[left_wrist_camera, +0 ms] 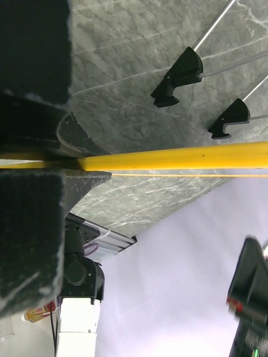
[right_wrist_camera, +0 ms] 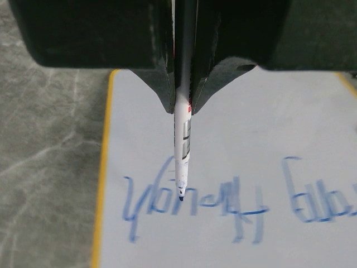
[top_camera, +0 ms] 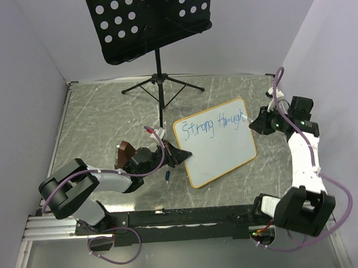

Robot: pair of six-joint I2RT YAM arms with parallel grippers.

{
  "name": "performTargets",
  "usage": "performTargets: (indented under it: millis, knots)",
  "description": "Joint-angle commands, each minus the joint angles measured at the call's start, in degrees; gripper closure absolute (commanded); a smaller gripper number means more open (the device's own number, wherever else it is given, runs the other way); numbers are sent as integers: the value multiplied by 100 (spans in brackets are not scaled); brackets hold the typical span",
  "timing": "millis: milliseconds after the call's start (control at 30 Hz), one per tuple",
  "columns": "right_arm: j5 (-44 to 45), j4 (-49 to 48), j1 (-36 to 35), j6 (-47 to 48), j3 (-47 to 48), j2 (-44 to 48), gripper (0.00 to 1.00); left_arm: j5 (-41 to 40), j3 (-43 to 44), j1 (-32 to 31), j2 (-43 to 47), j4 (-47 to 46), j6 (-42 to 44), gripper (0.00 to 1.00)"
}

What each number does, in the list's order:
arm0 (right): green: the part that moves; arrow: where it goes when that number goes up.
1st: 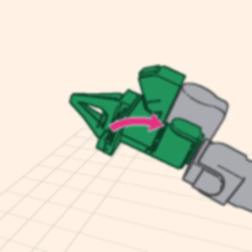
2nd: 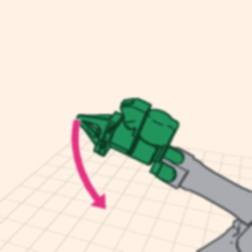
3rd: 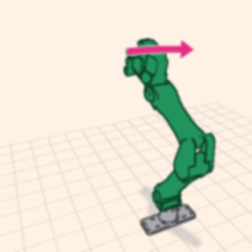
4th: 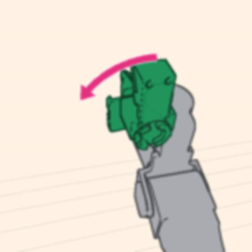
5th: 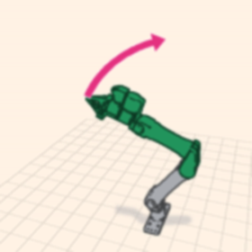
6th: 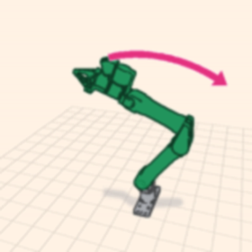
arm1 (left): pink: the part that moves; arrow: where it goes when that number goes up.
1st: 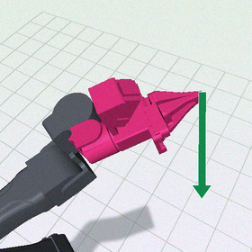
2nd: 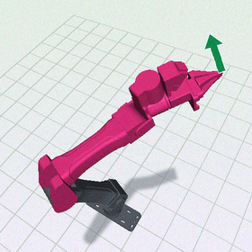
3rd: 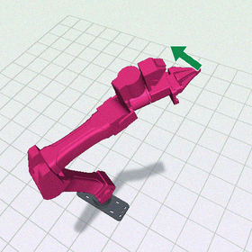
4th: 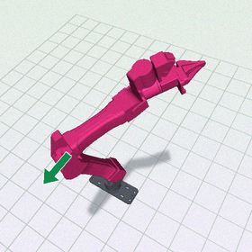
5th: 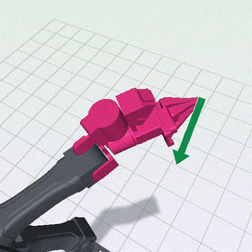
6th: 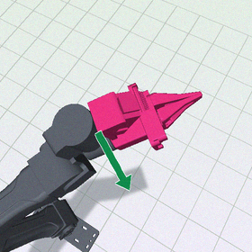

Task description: Write a sentence on the whiteboard

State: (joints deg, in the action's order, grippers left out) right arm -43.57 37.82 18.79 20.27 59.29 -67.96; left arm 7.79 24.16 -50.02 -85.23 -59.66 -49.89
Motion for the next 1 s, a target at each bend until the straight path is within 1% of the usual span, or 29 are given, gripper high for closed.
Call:
performTargets:
  millis: [0,200,500,667,967]
  knots:
    - [-941,594,-217,503,-65,573,100,152,133,-8,165,-458,208,99]
    - [-1250,1007,-858,1066,-488,1161,100,161,150,1,86,-486,164,99]
    - [-1057,938,-1640,1005,-822,1496,100,126,150,1,94,-485,76,99]
    - [-1074,876,-1843,900,-997,1619,100,108,150,-8,103,-450,58,99]
    - [-1022,894,-1852,961,-1033,1637,100,144,238,1,68,-406,41,99]
